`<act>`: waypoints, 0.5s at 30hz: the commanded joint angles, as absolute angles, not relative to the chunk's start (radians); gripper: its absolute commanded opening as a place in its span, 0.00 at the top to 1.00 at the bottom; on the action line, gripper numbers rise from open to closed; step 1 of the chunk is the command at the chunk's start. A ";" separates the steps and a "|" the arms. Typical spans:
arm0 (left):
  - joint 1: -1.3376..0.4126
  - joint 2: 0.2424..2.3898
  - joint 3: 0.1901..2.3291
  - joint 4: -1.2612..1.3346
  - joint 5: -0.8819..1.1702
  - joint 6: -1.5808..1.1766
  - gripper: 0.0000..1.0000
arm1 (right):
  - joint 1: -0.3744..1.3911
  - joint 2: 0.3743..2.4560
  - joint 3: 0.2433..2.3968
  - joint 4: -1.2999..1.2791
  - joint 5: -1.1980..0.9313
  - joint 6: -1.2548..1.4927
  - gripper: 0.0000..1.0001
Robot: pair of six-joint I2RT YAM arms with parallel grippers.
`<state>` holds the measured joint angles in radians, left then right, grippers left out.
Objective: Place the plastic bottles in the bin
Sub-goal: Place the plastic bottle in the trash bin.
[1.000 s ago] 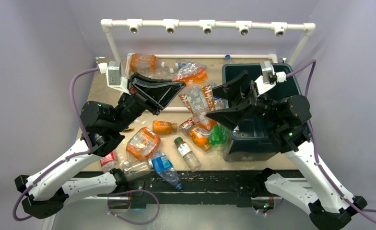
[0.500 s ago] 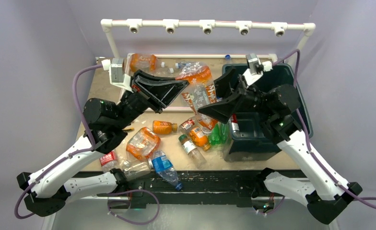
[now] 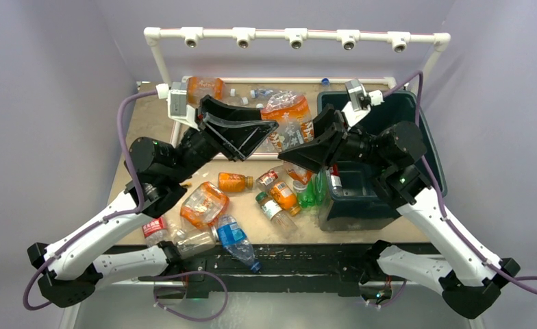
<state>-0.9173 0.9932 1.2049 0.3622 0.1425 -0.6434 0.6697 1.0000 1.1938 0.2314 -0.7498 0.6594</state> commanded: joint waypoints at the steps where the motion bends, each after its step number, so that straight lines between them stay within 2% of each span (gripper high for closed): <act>1: -0.917 0.947 1.229 0.345 0.115 -0.628 0.36 | 0.673 0.939 1.215 0.217 -0.678 0.587 0.57; 3: -0.917 0.924 1.219 0.315 0.093 -0.609 0.21 | 0.673 0.909 1.226 0.188 -0.624 0.554 0.59; 6: -0.917 0.868 1.205 0.227 0.033 -0.563 0.10 | 0.673 0.852 1.271 0.089 -0.472 0.452 0.62; 11: -0.917 0.728 1.120 0.098 -0.194 -0.485 0.08 | 0.673 0.721 1.279 0.003 -0.036 0.274 0.63; 15: -0.918 0.685 1.087 -0.107 -0.535 -0.465 0.10 | 0.672 0.652 1.246 0.002 0.313 0.171 0.62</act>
